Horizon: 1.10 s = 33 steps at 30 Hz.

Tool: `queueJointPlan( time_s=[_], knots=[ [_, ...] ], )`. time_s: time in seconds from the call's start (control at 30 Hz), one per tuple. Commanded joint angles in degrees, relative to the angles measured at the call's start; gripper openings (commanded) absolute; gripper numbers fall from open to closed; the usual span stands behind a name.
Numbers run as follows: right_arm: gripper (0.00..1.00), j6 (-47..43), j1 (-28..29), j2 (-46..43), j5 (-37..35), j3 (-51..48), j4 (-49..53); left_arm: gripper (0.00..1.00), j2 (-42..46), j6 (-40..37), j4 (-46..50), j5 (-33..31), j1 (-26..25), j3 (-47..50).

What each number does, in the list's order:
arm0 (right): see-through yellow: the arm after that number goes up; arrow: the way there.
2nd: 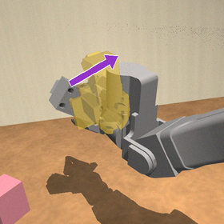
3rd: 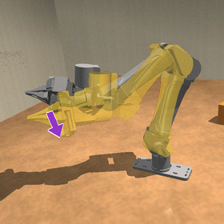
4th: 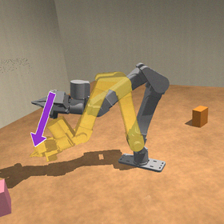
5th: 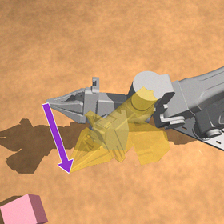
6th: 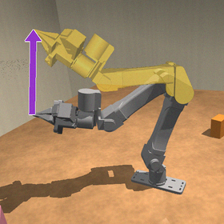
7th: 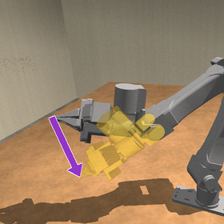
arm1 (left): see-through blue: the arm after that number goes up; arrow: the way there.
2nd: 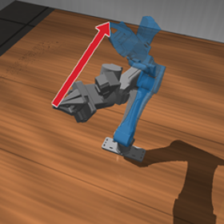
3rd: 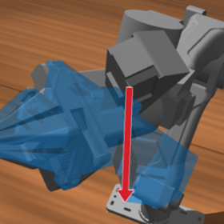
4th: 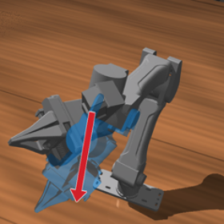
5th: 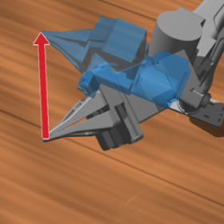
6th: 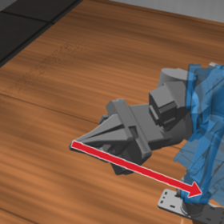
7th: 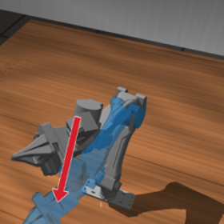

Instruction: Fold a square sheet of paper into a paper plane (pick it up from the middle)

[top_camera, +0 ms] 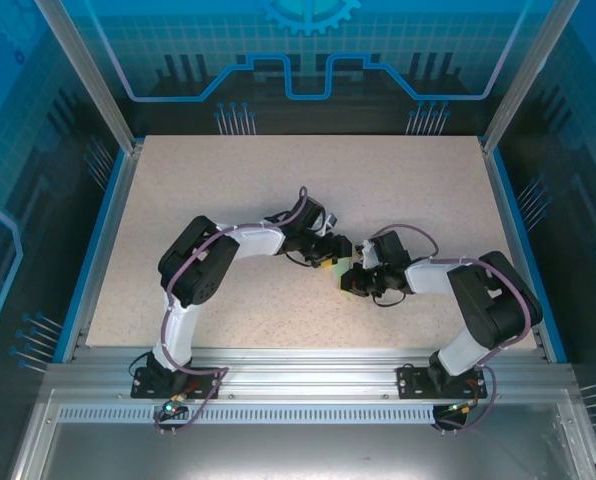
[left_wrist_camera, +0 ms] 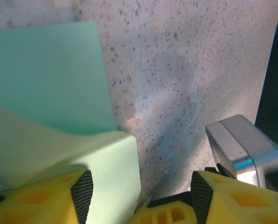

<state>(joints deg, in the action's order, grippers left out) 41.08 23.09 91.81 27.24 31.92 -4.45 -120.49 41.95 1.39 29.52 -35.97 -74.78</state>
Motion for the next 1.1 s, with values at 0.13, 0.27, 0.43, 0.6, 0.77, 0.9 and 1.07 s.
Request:
queueJointPlan(
  time_s=[0.13, 0.27, 0.43, 0.6, 0.77, 0.9, 1.07],
  knots=[
    [0.05, -1.35, -0.86, 2.32, -6.83, -4.57, 9.03, 0.62, -3.47, -6.56, -0.19, -1.99, 4.43, -3.7],
    [0.05, -1.35, -0.86, 2.27, -6.72, -4.48, 9.15, 0.62, -4.21, -7.95, 1.32, -1.22, 6.19, -5.86],
    [0.05, -1.44, -0.92, 2.41, -6.58, -4.41, 9.19, 0.62, -6.48, -10.69, 4.95, -0.55, 8.02, -10.67],
    [0.05, -1.61, -0.86, 2.41, -6.45, -4.07, 9.35, 0.62, -8.06, -11.02, 6.86, 1.32, 9.98, -14.86],
    [0.05, -2.52, -0.85, 2.15, -6.21, -2.72, 10.23, 0.62, -3.66, -11.41, 8.97, 1.54, 10.41, -15.29],
    [0.06, -2.74, -0.86, 2.06, -5.98, -1.44, 10.89, 0.62, 3.49, -9.6, 8.09, -0.16, 10.39, -10.07],
    [0.06, -2.94, -0.86, 2.4, -6.06, -1.05, 10.65, 0.61, 11.48, -5.48, 2.41, -0.41, 9.31, 0.31]
  ],
)
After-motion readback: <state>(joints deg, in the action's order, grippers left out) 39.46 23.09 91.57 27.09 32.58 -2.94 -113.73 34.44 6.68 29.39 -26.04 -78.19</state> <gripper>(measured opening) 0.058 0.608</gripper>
